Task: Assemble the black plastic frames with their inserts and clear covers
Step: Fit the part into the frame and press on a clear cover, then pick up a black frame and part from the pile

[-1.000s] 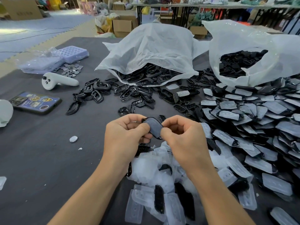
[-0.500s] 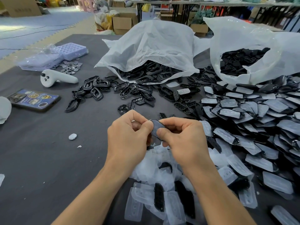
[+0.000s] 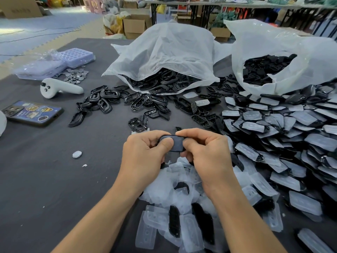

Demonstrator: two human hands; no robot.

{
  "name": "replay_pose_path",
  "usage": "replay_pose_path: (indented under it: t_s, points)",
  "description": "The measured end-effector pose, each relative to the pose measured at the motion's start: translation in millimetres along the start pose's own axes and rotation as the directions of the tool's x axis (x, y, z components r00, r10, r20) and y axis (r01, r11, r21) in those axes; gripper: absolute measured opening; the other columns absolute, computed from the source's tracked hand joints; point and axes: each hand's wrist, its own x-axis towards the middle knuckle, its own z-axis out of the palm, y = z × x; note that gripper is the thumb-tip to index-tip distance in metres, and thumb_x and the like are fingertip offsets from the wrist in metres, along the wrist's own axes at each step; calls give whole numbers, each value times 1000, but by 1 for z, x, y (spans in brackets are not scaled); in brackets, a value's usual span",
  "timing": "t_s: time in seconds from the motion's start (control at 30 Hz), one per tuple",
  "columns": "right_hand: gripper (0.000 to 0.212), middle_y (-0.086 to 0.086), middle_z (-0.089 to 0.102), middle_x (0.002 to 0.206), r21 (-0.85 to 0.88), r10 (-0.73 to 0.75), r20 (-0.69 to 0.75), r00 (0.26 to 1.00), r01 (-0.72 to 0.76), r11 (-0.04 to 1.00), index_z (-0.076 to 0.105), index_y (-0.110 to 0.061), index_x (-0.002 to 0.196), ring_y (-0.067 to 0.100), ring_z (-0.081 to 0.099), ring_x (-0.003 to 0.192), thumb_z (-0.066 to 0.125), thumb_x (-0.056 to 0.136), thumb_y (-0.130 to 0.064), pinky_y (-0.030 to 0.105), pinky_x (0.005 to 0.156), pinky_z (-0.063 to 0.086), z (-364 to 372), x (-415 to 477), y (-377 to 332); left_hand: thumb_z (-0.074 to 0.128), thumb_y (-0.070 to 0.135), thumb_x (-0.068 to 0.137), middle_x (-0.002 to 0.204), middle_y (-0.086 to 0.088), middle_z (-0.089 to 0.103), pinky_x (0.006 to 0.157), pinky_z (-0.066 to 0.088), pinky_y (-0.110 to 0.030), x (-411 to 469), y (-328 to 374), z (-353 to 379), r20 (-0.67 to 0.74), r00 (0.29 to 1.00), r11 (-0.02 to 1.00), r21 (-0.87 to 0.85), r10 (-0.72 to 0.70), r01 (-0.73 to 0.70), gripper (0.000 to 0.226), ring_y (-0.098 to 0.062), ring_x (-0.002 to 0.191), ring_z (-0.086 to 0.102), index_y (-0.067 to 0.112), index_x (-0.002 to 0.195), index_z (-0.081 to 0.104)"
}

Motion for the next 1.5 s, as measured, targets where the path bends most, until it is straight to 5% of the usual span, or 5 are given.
replay_pose_path:
  t_s: [0.3,0.6,0.87,1.07,1.5]
  points:
    - [27,-9,70,61,-292,-78,-22,997,68,954,78,-37,85,6,59,50,75,80,-11,26,51,51,-5,-4,2,58,35,104,71,15,61,60,39,-20,-7,-4,-1,-5,985,887,435,172,-153,37,-8,66,54,26,68,59]
    - [41,-21,65,94,-615,-187,72,980,191,765,77,-29,108,-8,58,82,86,72,-13,4,74,41,-8,-14,-7,58,35,104,60,10,62,59,42,-16,-11,4,-4,-47,996,964,261,71,-56,33,-4,63,56,37,76,73]
    - [74,14,36,160,-957,-147,-269,952,-248,148,45,-22,152,35,35,145,72,83,-21,48,118,32,-115,39,-54,63,30,95,58,20,64,65,43,-28,-4,-2,-10,-162,986,863,503,47,42,19,-6,69,59,41,99,77]
    - [37,5,75,114,-948,-215,16,976,83,308,75,-23,115,26,63,110,66,83,-8,40,101,49,-52,60,-33,70,29,93,131,4,66,113,32,-34,33,-24,-20,-230,970,826,560,82,63,31,-22,132,45,22,123,74]
    - [21,1,70,95,-977,-152,35,988,65,201,70,-22,101,25,61,86,63,91,-4,31,78,38,-14,111,0,64,32,96,142,-2,61,114,34,-39,116,-49,-41,-273,962,812,565,12,150,36,-29,136,48,22,131,70]
